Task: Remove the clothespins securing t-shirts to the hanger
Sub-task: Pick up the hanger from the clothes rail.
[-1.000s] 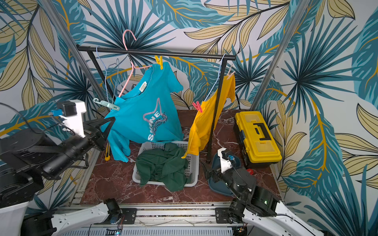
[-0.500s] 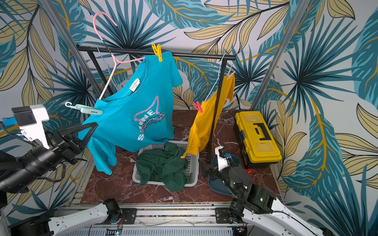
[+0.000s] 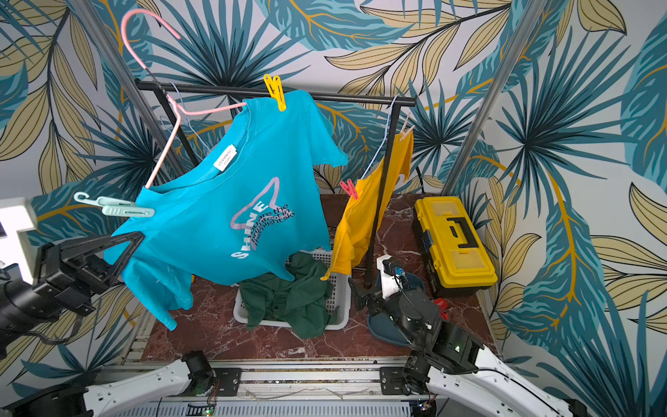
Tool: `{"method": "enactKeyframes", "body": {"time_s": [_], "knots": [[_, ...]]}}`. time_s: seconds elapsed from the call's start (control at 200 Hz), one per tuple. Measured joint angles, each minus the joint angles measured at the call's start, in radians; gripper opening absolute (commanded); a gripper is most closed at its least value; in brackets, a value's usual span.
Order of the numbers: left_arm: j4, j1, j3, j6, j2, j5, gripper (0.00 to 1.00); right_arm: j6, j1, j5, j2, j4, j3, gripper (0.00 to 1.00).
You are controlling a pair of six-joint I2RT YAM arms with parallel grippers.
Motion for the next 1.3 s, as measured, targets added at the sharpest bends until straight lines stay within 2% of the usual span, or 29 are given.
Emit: {"method": "enactKeyframes", "body": {"time_s": [0.115, 0.265, 0.391, 0.626, 0.896, 1.162, 1.302], "knots": [[-0.003, 0.000, -0.105, 0.010, -0.060, -0.012, 0.00, 0.000, 0.000, -0.004, 0.003, -0.001, 0.029, 1.00], [-0.016, 0.000, -0.313, 0.033, -0.134, -0.035, 0.00, 0.000, -0.001, -0.013, -0.009, -0.005, 0.097, 0.99], [-0.021, 0.000, -0.502, 0.072, -0.180, -0.005, 0.00, 0.003, -0.001, -0.006, -0.002, -0.039, 0.176, 1.00], [-0.015, 0.000, -0.764, 0.091, -0.265, 0.018, 0.00, 0.003, -0.002, -0.071, 0.182, -0.108, 0.391, 0.99], [0.015, 0.000, -0.868, 0.087, -0.340, -0.008, 0.00, -0.013, -0.002, -0.212, 0.414, -0.087, 0.511, 0.99], [0.038, 0.000, -0.896, 0.087, -0.343, -0.019, 0.00, 0.008, -0.002, -0.325, 0.577, 0.059, 0.566, 0.99], [0.055, 0.000, -0.907, 0.087, -0.343, -0.009, 0.00, 0.015, -0.002, -0.361, 0.664, 0.134, 0.630, 0.89]]}}
